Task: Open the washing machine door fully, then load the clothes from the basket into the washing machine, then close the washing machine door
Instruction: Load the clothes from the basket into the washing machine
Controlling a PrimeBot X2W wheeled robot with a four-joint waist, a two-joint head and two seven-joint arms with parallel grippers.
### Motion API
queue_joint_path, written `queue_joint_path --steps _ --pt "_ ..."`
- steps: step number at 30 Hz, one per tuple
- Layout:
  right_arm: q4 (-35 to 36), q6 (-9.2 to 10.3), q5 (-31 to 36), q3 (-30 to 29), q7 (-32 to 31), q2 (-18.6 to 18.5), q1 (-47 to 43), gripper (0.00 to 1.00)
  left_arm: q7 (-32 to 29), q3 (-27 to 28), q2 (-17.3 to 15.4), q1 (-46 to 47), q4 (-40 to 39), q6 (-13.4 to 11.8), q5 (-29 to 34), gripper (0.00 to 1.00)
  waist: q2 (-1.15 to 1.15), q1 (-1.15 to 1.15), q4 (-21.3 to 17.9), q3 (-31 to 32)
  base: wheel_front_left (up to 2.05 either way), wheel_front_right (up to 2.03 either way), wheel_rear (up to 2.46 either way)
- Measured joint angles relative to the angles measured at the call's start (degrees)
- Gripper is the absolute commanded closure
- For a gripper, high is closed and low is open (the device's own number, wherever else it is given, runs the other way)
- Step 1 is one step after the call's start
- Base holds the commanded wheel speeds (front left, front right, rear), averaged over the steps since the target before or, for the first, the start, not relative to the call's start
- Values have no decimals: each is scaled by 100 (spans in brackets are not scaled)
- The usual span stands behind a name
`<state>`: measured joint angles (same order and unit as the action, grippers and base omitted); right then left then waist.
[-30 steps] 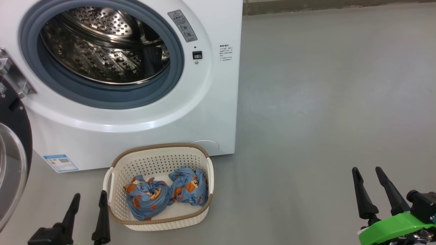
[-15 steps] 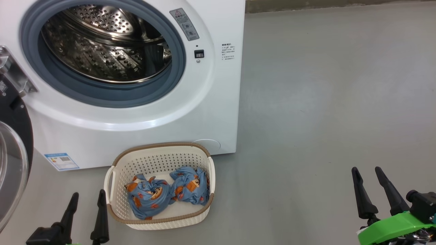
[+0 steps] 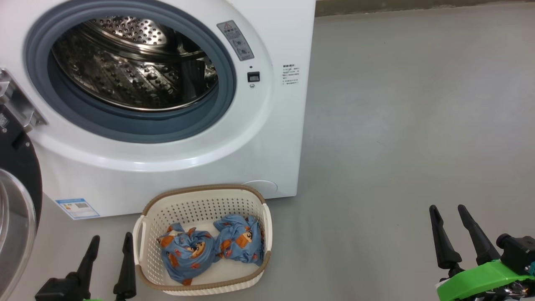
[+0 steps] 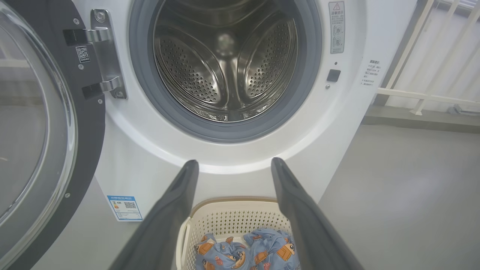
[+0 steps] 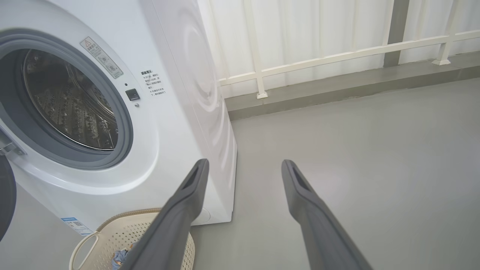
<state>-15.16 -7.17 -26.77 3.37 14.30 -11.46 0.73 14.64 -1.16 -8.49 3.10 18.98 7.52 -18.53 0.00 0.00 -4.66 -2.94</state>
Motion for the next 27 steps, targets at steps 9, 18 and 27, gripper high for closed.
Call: queue_joint_path --steps 9,18,27 --pt "4 0 0 -9 0 30 3 0 0 44 -43 22 65 0 2 0 0 0 15 -62 36 -50 14" --pt "5 0 0 -9 0 40 20 0 0 14 27 59 141 0 10 0 0 0 28 -154 0 0 0" --pt "48 0 0 -14 0 75 25 0 0 -82 55 107 268 0 9 0 0 0 20 -296 0 0 0"
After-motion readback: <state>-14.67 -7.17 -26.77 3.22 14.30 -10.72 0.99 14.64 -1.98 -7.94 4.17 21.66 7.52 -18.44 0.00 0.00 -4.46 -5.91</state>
